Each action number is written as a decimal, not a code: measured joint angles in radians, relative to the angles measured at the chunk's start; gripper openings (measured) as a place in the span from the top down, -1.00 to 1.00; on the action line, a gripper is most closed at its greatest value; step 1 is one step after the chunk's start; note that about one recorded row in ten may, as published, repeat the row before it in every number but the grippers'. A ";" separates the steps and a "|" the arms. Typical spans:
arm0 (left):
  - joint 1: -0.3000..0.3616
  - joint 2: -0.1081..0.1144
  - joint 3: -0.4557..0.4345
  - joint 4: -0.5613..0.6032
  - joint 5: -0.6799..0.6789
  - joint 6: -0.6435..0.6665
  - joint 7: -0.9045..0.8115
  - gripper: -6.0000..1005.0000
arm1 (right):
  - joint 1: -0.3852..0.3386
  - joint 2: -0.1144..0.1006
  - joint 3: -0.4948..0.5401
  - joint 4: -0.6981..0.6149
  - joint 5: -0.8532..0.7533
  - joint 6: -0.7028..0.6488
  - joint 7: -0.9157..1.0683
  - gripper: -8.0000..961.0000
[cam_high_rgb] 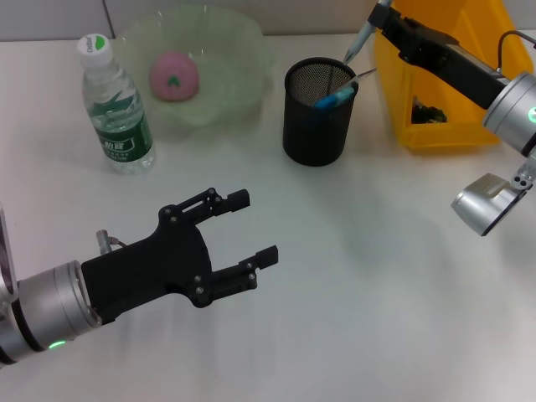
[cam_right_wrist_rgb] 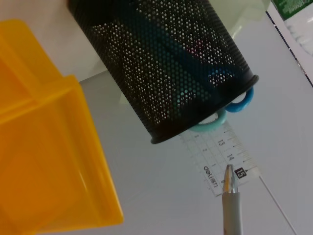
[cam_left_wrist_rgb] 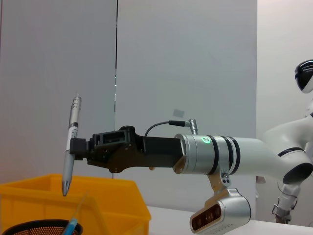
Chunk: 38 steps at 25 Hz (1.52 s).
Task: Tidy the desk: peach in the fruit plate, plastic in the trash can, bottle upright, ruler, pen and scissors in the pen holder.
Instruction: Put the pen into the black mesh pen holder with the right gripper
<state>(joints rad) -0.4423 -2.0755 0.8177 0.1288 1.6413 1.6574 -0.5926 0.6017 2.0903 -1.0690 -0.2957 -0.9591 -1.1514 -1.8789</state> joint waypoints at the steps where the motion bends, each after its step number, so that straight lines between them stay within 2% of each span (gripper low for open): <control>1: 0.000 0.000 0.000 0.000 0.000 -0.001 0.000 -0.54 | 0.000 0.000 -0.002 0.000 0.000 0.000 -0.007 0.71; 12: 0.002 0.000 0.000 0.000 0.006 0.003 0.001 -0.55 | 0.012 0.002 -0.050 0.006 0.005 0.012 -0.043 0.70; 38: 0.007 -0.001 0.000 -0.013 0.006 0.010 0.032 -0.55 | 0.018 0.002 -0.052 0.009 0.009 0.021 -0.079 0.70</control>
<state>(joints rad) -0.4356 -2.0768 0.8176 0.1162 1.6473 1.6678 -0.5608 0.6195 2.0924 -1.1214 -0.2864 -0.9496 -1.1301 -1.9583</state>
